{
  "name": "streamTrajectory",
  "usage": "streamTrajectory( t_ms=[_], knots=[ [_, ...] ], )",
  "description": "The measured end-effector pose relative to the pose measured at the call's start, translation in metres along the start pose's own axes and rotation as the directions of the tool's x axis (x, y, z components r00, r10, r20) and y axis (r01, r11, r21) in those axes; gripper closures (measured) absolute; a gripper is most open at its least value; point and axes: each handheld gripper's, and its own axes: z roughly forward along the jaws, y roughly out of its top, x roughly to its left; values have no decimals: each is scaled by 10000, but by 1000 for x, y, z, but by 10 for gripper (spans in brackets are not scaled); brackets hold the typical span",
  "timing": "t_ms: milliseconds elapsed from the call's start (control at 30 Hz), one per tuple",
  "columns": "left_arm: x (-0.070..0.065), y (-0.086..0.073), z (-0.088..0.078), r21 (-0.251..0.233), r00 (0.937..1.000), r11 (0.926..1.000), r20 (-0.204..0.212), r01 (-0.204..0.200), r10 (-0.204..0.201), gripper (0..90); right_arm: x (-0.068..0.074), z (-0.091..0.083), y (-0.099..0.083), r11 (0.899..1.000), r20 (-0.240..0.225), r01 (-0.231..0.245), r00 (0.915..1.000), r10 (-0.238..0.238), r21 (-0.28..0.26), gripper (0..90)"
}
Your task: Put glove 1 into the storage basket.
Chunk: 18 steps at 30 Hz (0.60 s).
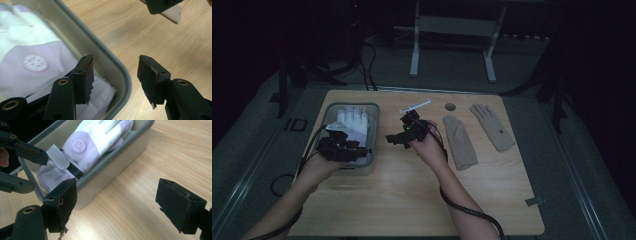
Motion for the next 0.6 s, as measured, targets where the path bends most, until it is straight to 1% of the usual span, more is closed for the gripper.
streamTrajectory(
  t_ms=[67,133,200,300,367,467,533,600],
  knots=[
    [-4,2,3,-29,9999,10000,101,-53,53,470,-3,-4,-3,10000,33,-22,10000,22,19,173],
    [-8,3,6,-123,9998,9999,178,-75,77,470,-6,-8,-7,10000,87,52,9999,-52,-18,171],
    [-13,4,9,-126,9995,9997,246,-187,190,470,-8,-12,-10,10000,163,42,9999,-41,-51,171],
    [-19,4,16,-153,9990,9996,396,-218,224,470,-14,-18,-15,9999,244,6,9997,-2,-136,172],
    [-23,3,21,-146,9986,9997,491,-192,199,469,-17,-23,-19,9996,233,-29,9997,36,-286,176],
    [-28,1,28,-287,9979,9993,585,-245,262,469,-21,-30,-24,9986,204,117,9997,-107,-511,181],
    [-32,-1,33,-408,9967,9987,744,-293,322,468,-23,-35,-28,9981,338,302,9990,-284,-537,180],
    [-36,-3,37,-562,9958,9977,822,-368,414,465,-24,-38,-32,9978,388,414,9985,-395,-508,158]
  ],
)
